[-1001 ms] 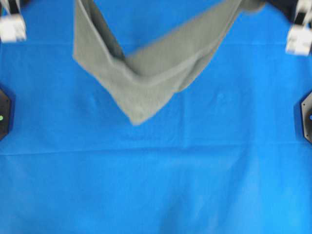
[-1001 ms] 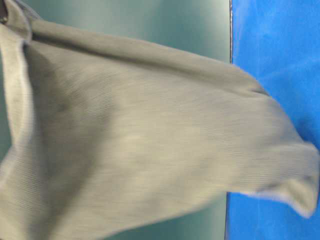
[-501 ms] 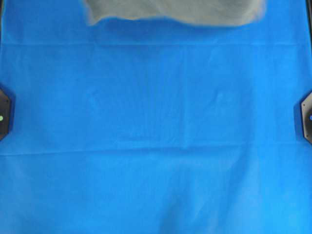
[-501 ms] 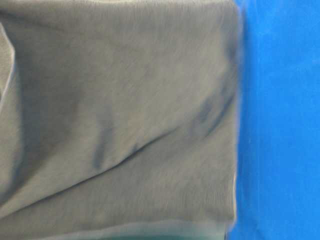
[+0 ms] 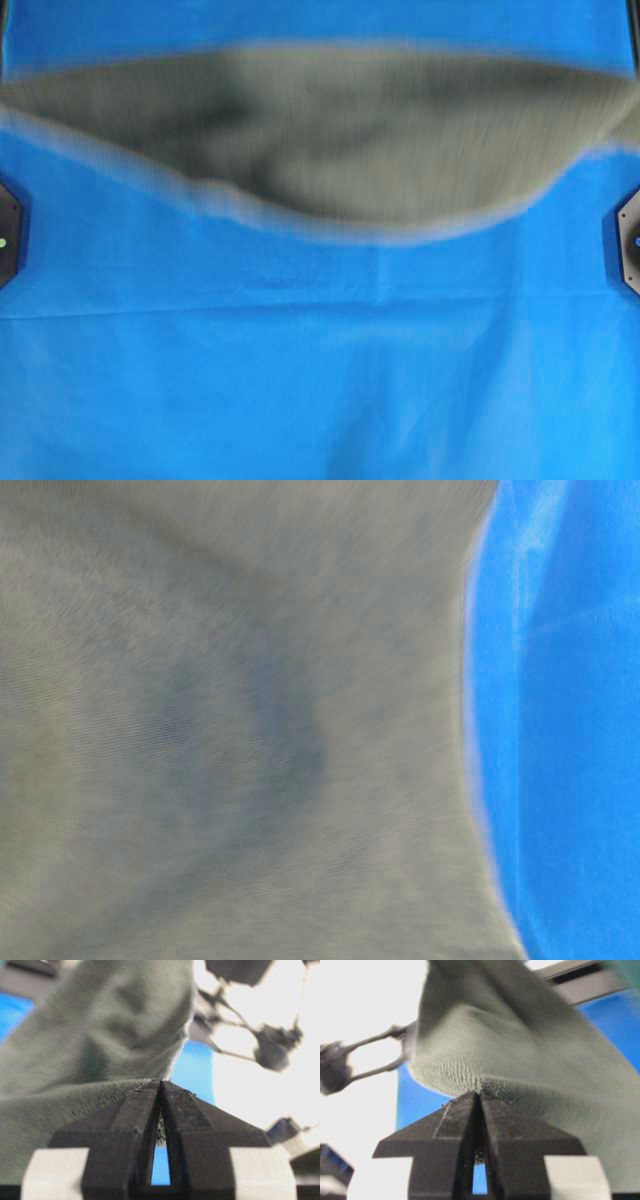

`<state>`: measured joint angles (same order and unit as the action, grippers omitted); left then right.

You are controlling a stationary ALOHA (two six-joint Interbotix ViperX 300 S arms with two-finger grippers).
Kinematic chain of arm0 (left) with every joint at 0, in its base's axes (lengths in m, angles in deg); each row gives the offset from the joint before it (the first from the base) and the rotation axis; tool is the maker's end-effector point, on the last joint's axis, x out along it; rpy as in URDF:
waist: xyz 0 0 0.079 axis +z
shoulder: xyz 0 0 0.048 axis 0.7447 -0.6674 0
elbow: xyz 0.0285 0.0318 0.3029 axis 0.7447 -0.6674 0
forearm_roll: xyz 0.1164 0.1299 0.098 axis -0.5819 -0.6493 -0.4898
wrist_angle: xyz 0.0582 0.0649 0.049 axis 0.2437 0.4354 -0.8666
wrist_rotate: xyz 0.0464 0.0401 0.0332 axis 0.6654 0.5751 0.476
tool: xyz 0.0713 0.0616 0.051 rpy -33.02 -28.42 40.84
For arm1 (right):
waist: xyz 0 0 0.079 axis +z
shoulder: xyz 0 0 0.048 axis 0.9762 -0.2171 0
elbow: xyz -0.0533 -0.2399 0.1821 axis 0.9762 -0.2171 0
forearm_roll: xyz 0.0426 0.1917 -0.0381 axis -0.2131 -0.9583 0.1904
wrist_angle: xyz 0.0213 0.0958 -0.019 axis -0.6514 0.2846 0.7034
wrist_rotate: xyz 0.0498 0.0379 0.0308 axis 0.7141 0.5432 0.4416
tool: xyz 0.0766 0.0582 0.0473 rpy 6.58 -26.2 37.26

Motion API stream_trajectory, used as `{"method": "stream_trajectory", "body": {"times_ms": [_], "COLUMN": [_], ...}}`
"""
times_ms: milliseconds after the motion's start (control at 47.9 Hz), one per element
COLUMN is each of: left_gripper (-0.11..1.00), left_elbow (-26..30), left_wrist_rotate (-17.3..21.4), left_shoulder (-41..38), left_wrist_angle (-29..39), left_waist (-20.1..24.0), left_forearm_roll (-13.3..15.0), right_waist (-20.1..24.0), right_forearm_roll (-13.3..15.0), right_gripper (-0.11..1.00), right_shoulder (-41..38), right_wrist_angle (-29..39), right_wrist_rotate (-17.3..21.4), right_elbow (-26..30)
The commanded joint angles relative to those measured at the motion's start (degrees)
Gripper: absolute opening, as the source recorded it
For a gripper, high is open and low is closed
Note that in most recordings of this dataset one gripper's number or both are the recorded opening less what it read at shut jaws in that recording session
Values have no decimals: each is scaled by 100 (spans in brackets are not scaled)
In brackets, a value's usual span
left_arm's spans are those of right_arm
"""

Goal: Fold a large towel.

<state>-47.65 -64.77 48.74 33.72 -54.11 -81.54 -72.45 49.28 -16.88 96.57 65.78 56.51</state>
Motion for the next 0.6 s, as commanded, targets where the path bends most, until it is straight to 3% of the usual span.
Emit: {"method": "stream_trajectory", "body": {"times_ms": [0, 63, 167, 459, 584], "left_gripper": [2, 2, 2, 2, 2], "left_elbow": [53, 70, 193, 738, 1090], "left_wrist_rotate": [0, 9, 18, 26, 26], "left_shoulder": [-193, -272, -308, -325, -369], "left_wrist_angle": [-62, -202, -255, -176, 62], "left_waist": [-694, -1134, -1336, -1134, -791], "left_forearm_roll": [-35, -53, -70, -70, -88], "right_waist": [457, 712, 984, 1028, 1028], "right_forearm_roll": [-9, 53, 176, 308, 457], "right_gripper": [2, 2, 2, 2, 2], "right_shoulder": [-123, -167, -211, -158, -88], "right_wrist_angle": [-308, -562, -923, -1125, -1116], "right_wrist_rotate": [-9, -9, -9, -9, -9], "right_elbow": [53, 53, 88, 237, 264]}}
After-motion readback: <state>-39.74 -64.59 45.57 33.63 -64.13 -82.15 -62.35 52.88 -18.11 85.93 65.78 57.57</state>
